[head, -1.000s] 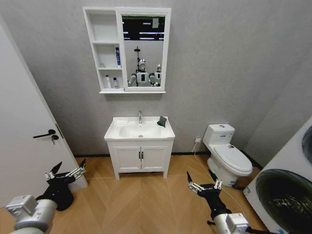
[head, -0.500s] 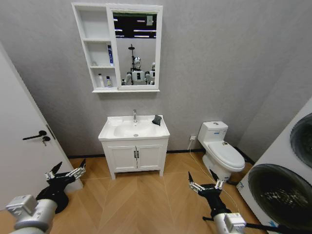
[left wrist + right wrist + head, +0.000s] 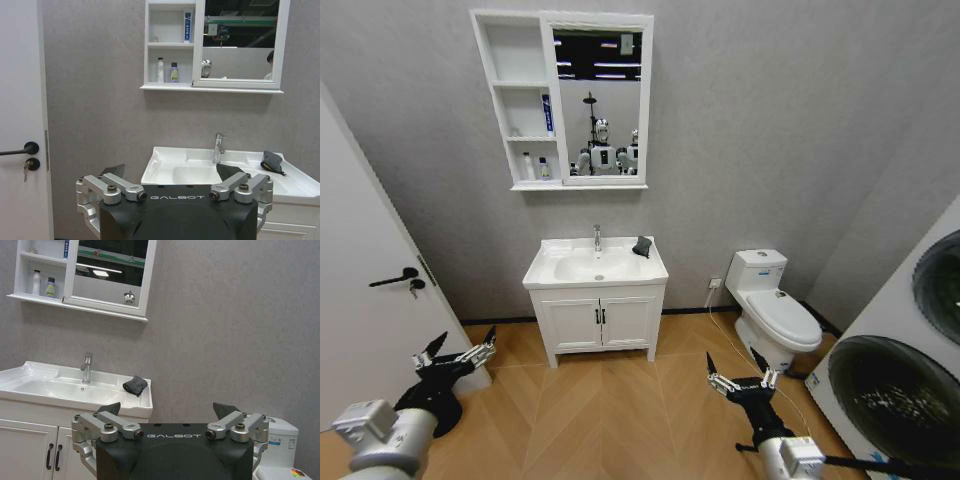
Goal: Move facial cleanser and shampoo from washbasin to cabinet, then wipe washbasin with towel.
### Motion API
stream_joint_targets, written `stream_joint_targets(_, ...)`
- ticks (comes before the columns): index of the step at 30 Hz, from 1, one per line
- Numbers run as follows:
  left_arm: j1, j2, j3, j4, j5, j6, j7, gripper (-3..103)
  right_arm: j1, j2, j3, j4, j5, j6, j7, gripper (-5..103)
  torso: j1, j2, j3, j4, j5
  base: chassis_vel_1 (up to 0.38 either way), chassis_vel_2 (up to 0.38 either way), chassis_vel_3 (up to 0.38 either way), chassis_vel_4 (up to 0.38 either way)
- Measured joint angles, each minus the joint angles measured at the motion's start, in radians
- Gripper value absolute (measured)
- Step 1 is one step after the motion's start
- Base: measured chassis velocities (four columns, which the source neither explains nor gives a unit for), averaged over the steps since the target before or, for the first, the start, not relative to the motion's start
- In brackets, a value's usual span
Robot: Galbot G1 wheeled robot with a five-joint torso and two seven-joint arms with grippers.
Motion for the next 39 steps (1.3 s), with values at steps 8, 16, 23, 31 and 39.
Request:
stream_joint_targets(8, 0.000, 0.000, 0.000, 0.000, 0.000, 0.000, 0.000, 100, 0.000, 0.000, 0.000, 0.000, 0.000, 0.000, 0.000, 100, 0.000, 0.000, 0.000, 0.0001, 0.0000, 0.000, 0.000, 0.000, 0.000)
stream_joint_targets(16, 0.000, 0.000, 0.000, 0.000, 0.000, 0.000, 0.000, 100, 0.000, 0.000, 0.000, 0.001, 0.001, 0.000, 0.000, 100, 0.000, 0.000, 0.000, -0.0001, 0.0000, 0.000, 0.000, 0.000, 0.000)
stream_joint_targets(23, 0.000, 0.000, 0.000, 0.000, 0.000, 0.000, 0.000, 100, 0.000, 0.000, 0.000, 0.001, 0.001, -0.001, 0.000, 100, 0.000, 0.000, 0.000, 0.0000, 0.0000, 0.000, 0.000, 0.000, 0.000)
stream_joint_targets(31, 0.000, 0.000, 0.000, 0.000, 0.000, 0.000, 0.000, 100, 0.000, 0.000, 0.000, 0.001, 0.001, -0.001, 0.001, 100, 0.000, 0.000, 0.000, -0.0001, 0.0001, 0.016, 0.017, -0.013, -0.024)
stream_joint_targets(39, 0.000, 0.000, 0.000, 0.000, 0.000, 0.000, 0.000, 100, 0.000, 0.000, 0.000, 0.001, 0.001, -0.001, 0.000, 100, 0.000, 0.000, 0.000, 0.0003, -0.0006, 0.152, 0.129, -0.115, -0.144)
